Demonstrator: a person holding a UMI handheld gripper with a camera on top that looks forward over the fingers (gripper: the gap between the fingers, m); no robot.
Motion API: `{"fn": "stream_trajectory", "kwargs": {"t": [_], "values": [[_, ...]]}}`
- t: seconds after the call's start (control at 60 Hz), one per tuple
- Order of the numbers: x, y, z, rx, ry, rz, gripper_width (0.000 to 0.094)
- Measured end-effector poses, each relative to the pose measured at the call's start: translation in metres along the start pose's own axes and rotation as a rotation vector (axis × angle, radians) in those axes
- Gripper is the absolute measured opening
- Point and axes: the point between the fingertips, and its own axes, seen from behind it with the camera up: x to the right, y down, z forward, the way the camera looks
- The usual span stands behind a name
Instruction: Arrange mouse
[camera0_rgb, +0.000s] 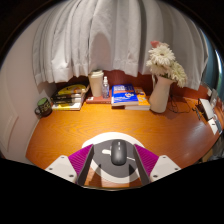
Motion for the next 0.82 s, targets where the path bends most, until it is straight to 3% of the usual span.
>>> {"fn": "stream_trajectory", "kwargs": {"t": [0.35, 0.817], "values": [[-0.027, -0.004, -0.148, 0.171, 0.026, 0.046, 0.0786], [-0.056, 0.045, -0.188, 0.114, 0.021, -0.009, 0.0789]]}}
